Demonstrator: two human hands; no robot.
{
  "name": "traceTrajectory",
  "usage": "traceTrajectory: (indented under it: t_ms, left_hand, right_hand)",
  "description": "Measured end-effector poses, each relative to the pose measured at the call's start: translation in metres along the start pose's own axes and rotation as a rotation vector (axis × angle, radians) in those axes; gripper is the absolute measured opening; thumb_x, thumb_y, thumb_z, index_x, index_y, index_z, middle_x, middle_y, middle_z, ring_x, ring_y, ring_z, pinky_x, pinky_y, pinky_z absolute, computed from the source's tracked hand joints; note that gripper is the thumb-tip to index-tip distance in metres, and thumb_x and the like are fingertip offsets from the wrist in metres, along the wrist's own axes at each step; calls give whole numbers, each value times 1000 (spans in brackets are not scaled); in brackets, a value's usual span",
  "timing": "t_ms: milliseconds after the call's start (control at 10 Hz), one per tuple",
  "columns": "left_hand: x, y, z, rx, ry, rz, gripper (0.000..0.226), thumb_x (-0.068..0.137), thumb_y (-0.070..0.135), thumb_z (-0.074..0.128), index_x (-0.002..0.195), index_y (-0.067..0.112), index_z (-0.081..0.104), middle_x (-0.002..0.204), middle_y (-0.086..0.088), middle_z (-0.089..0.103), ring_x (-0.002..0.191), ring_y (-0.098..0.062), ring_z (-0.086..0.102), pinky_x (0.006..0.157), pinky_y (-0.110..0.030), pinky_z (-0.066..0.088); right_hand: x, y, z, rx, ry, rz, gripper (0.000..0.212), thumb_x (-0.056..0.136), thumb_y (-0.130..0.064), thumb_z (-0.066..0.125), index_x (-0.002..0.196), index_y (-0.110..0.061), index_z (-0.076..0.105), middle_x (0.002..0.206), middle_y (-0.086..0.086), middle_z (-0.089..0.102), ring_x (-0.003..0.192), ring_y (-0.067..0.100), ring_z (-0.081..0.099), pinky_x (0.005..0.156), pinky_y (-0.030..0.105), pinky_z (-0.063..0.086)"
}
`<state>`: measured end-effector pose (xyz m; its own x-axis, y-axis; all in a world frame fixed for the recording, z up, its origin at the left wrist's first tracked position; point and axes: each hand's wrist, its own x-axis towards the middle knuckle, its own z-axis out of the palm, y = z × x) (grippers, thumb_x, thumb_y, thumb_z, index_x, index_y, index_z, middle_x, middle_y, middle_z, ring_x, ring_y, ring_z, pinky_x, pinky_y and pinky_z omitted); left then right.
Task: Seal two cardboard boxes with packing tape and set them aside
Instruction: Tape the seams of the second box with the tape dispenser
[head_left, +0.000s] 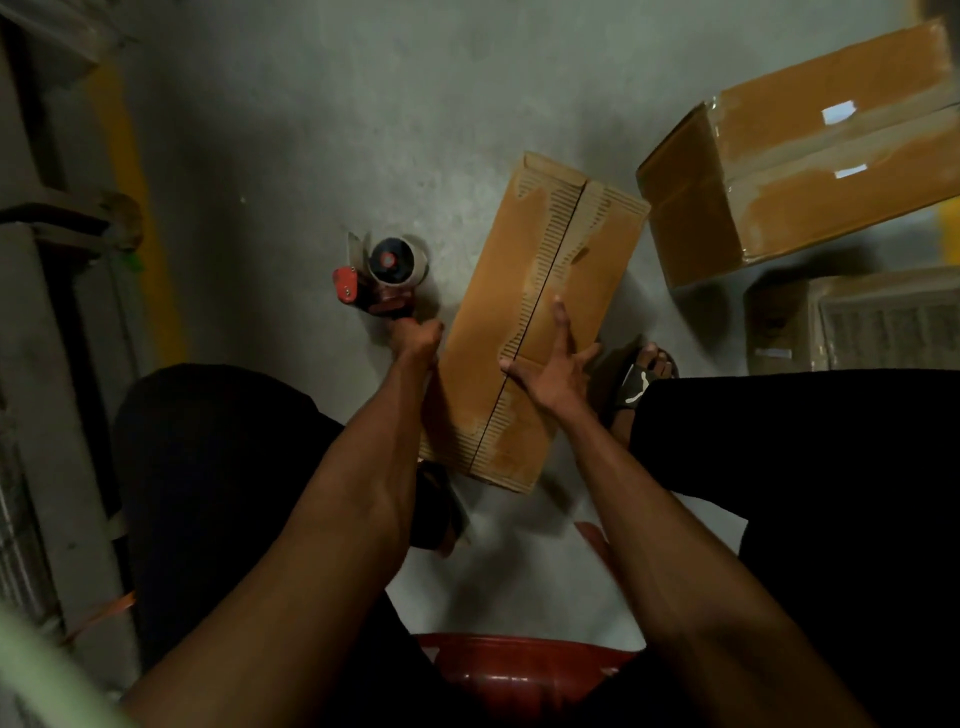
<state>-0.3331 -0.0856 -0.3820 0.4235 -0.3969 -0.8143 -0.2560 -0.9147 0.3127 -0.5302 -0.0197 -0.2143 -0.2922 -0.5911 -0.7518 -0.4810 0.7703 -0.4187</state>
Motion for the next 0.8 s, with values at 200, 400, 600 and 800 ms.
traceTrajectory:
  t_ms: [200,400,600,800]
  left_hand:
    - [-19,18,-24,49,-119,-1,9,86,18,64,79,16,58,97,-13,65,87,-28,70,69,-31,54]
    - [-62,47,-52,-202,-10,61,27,95,14,56,119,6,66,138,-22,60,127,-36,59,97,-35,51]
    - [-113,62,-67,-260,180,133,35,83,27,63,110,5,69,106,-17,72,98,-36,69,83,-41,59]
    - [-151,55,-74,-165,46,219,7,66,17,56,61,14,60,59,-5,57,57,-24,54,57,-34,42]
  right_hand:
    - [6,6,4,-18,32,-11,117,77,-42,86,155,-56,0,158,30,-2,133,58,40,110,57,38]
    - [4,3,2,-29,15,9,119,77,-42,85,154,-58,-4,160,31,-8,137,60,34,110,59,38]
    - [-5,-5,-2,-23,-36,28,120,76,-42,86,154,-57,-3,162,28,-20,145,59,19,113,62,32]
    - [-14,-16,4,4,-61,20,115,80,-38,85,157,-53,0,162,31,-12,143,56,25,112,57,35]
